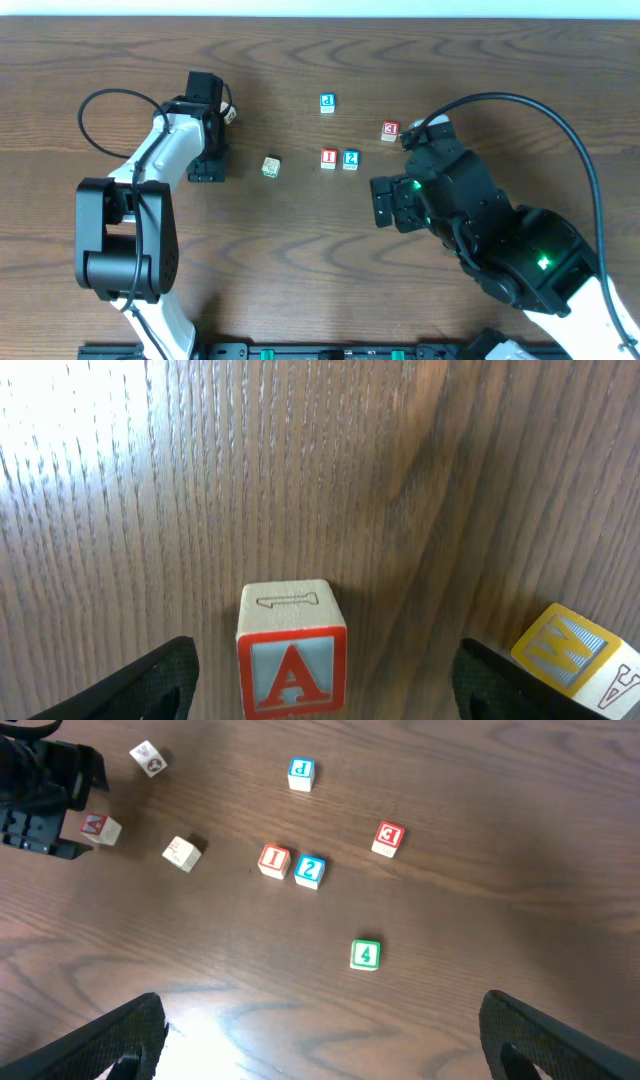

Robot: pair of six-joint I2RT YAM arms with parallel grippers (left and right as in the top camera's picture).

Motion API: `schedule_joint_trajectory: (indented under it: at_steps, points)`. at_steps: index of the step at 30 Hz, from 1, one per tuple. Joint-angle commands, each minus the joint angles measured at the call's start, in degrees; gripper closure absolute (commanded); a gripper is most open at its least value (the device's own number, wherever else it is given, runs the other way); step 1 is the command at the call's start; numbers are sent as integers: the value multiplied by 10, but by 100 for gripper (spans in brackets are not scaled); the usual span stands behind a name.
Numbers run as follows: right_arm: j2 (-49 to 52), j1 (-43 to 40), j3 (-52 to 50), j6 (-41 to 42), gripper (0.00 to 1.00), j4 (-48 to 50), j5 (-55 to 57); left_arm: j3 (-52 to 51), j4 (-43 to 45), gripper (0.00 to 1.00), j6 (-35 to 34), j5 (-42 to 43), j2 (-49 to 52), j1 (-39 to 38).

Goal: Spell out Ai2
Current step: 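Reach left gripper to red A block at left and grasp it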

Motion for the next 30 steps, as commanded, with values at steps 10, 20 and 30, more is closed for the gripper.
schedule_joint_trajectory:
  at_steps: [10, 20, 30]
  points:
    - [13, -10, 0, -7, 1, 2, 6, 10, -3, 21, 34, 31, 44, 5]
    - [14, -10, 0, -7, 1, -1, 3, 10, 0, 24, 49, 31, 45, 18]
    - [14, -10, 0, -7, 1, 7, 4, 10, 12, 44, 68, 43, 45, 25]
